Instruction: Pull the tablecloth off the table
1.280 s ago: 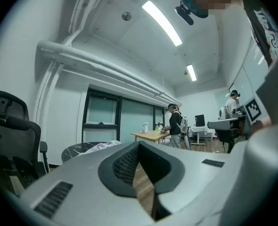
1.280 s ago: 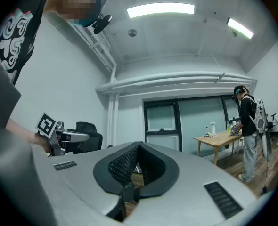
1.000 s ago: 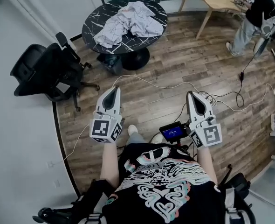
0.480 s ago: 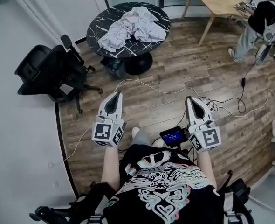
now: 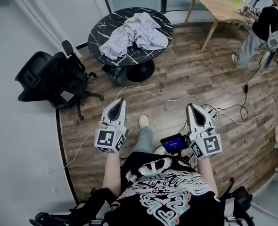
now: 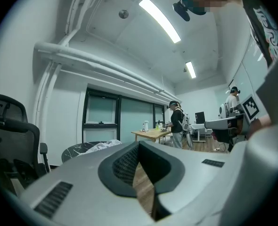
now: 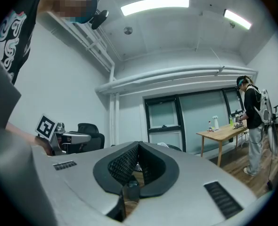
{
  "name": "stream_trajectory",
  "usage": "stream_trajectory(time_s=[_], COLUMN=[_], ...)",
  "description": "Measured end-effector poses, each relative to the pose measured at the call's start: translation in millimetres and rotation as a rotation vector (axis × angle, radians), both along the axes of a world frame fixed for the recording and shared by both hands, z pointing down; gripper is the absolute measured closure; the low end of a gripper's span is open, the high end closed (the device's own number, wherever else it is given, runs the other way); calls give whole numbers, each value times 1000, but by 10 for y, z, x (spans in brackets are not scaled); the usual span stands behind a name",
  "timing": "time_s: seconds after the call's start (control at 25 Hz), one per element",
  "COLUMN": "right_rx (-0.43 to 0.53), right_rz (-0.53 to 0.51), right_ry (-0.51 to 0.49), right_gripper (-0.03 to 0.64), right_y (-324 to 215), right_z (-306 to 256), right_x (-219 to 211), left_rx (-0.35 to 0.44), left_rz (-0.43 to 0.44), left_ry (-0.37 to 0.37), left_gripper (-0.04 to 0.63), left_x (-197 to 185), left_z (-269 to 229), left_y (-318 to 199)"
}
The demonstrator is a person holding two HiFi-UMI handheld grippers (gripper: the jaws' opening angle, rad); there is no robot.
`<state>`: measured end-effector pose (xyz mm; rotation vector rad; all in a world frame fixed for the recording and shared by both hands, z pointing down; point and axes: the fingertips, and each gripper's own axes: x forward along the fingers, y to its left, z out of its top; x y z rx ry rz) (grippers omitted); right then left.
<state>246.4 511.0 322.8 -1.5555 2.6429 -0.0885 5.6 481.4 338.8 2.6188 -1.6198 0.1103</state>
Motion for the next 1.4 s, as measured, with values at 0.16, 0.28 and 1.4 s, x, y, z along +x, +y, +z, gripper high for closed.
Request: stream_trajectory(time_s=[0.16, 0.28, 1.4], right_rx=[2, 2, -96], right_rz=[2, -4, 14], right_ry=[8, 14, 53], right_gripper=[624, 624, 623], right_y=[-176, -384, -2962], right_z=[10, 43, 275], right_x=[-2, -38, -633], left_rx=[10, 27, 66], left_rz=[-6, -14, -15], left_ry=[8, 9, -46], left_gripper=[583, 583, 583], left_x=[14, -18, -549], left_z=[13, 27, 21], left_y=[-204, -446, -3189])
